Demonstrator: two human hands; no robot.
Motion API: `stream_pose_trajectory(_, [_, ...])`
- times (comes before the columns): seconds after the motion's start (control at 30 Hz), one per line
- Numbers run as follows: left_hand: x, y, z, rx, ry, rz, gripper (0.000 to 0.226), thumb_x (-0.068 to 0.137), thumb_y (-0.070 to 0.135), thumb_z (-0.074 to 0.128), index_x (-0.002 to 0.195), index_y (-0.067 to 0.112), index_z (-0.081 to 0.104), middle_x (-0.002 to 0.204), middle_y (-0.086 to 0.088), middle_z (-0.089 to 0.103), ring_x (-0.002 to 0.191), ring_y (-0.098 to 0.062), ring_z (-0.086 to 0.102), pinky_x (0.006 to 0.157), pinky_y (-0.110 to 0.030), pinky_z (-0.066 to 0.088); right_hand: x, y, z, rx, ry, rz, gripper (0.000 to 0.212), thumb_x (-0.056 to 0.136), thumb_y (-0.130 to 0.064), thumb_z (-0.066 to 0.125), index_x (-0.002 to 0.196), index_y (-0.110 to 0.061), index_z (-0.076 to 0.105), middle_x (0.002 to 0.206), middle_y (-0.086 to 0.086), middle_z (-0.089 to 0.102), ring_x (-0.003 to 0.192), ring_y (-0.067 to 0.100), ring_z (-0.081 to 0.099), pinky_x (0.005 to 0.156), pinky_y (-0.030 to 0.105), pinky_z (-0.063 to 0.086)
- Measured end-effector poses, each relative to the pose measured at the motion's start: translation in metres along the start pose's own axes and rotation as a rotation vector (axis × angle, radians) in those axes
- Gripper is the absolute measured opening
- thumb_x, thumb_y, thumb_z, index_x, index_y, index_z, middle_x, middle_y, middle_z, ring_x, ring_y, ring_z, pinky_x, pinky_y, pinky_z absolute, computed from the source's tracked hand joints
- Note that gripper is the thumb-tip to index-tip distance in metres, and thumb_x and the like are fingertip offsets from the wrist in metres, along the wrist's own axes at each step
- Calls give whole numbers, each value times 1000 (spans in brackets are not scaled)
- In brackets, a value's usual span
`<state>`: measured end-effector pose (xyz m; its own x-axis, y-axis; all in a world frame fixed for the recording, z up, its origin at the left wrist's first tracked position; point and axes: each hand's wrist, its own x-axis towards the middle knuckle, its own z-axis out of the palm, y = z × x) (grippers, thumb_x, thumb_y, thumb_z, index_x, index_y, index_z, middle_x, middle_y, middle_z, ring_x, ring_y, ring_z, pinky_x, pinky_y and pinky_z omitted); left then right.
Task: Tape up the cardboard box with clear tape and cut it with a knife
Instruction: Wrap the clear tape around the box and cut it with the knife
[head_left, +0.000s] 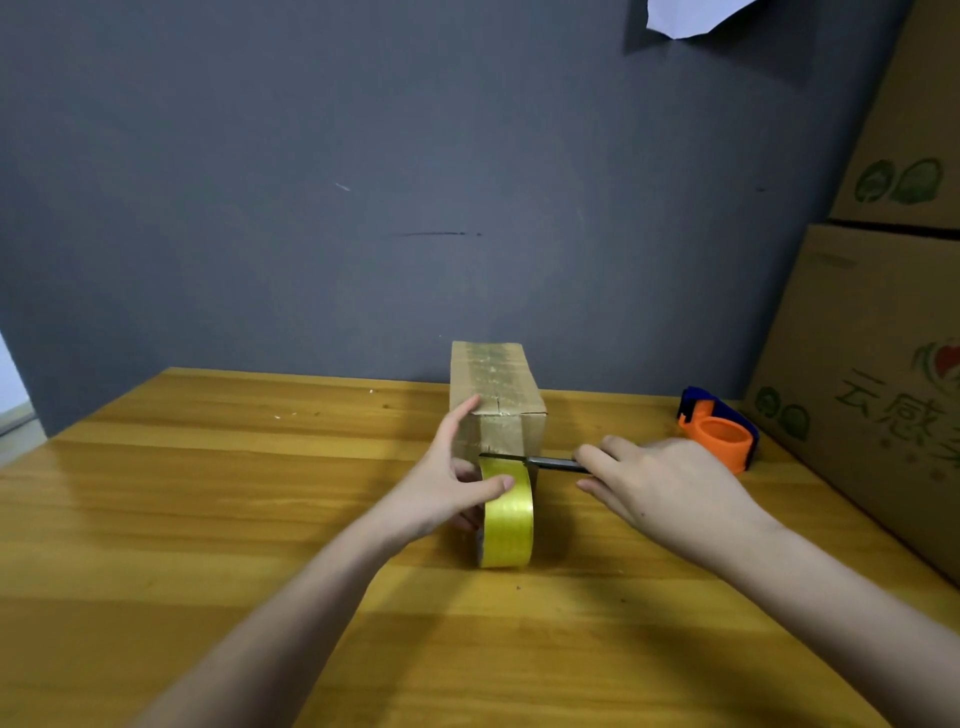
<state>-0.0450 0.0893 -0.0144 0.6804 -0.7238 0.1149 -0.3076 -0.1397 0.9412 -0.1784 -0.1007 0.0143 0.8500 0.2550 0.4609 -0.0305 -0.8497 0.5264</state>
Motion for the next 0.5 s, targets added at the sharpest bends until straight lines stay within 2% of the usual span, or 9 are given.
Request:
stream_pose_trajectory(0.07, [1,-1,0,1,-1,7,91,81,26,71,142,49,8,82,-1,57,75,-20,61,62,-24,56,0,-1,-1,-23,9,-23,29,94,-41,36,85,-19,53,62,0,57,34,18,47,30,24,36])
stream_pose_trajectory(0.13, [3,-2,0,-1,-3,10,90,81,24,71,142,48,9,85,-6,60,72,-18,60,61,-25,56,1,-5,-2,-50,28,-35,22,90,-37,55,82,-17,53,59,2,55,32,19,45,31,24,32])
stream_pose_trajectory(0.2, [3,-5,-1,-11,-6,11,90,81,23,71,141,49,9,86,-14,61,68,-18,57,58,-25,55,1,-10,-1,-73,38,-33,23,84,-34,65,83,-15,52,57,3,54,31,20,43,33,24,26])
stream_pose_trajectory(0.33, [4,-8,-1,-37,-15,9,89,80,23,72,140,51,11,83,-18,59,66,-22,54,55,-24,54,-1,-17,3,-105,54,-1,36,78,-30,73,89,-14,42,57,4,54,31,21,44,38,25,20])
stream_pose_trajectory(0.43, [5,-8,0,-42,-12,-1,90,80,23,72,140,52,11,83,-12,63,67,-20,55,55,-24,54,-3,-18,4,-99,50,15,38,75,-26,76,92,-14,44,58,6,55,32,22,44,38,26,22])
stream_pose_trajectory(0.5, [5,-8,-1,-45,-11,-13,91,80,24,72,140,52,10,86,-14,64,70,-22,57,56,-26,55,-4,-16,6,-100,24,20,37,72,-23,78,93,-13,49,58,7,55,32,22,44,37,26,24])
